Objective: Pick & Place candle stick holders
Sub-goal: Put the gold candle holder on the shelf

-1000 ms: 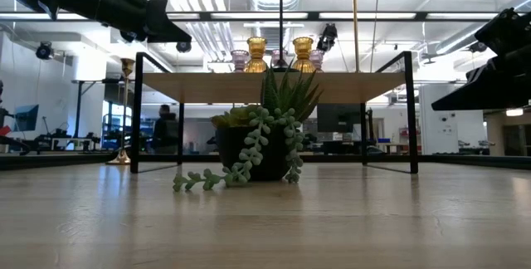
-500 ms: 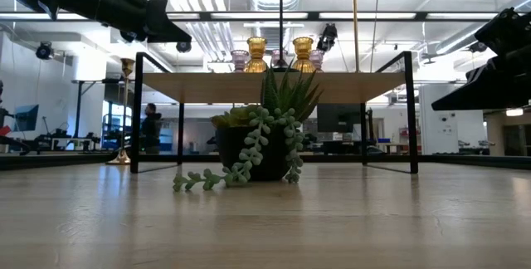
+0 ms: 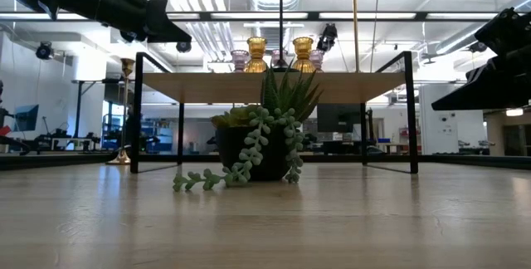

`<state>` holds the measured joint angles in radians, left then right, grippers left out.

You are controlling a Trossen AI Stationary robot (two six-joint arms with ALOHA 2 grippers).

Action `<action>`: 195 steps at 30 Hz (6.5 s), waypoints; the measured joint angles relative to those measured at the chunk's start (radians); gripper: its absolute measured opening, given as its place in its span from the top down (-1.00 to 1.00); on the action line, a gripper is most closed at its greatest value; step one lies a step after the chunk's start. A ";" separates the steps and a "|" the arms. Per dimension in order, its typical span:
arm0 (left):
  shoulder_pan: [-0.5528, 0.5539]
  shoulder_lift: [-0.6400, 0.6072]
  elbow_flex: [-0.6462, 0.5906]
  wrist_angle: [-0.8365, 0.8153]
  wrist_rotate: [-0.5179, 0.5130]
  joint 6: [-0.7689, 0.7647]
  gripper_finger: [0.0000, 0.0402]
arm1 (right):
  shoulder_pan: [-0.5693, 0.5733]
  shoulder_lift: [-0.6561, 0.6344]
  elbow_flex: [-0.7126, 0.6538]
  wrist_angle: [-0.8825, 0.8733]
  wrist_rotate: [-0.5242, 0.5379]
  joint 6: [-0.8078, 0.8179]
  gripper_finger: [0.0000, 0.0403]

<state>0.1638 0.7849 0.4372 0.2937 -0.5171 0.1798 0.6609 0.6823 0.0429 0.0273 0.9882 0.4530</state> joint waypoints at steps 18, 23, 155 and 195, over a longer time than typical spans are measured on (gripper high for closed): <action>0.000 0.003 0.002 0.000 0.000 -0.018 0.96 | 0.000 0.000 0.000 0.000 0.000 0.000 0.96; -0.006 -0.048 0.029 -0.093 -0.007 -0.049 0.96 | 0.000 0.000 0.000 0.000 0.000 0.000 0.96; 0.512 -0.056 -0.312 0.138 -0.189 -0.224 -0.28 | 0.000 0.000 0.000 0.006 0.000 0.000 0.96; 0.572 -0.060 0.533 -0.484 0.409 0.063 0.95 | 0.000 0.000 0.000 0.006 0.000 0.000 0.96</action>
<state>0.7357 0.7248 0.9701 -0.1901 -0.1086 0.2427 0.6606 0.6823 0.0433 0.0338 0.9886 0.4530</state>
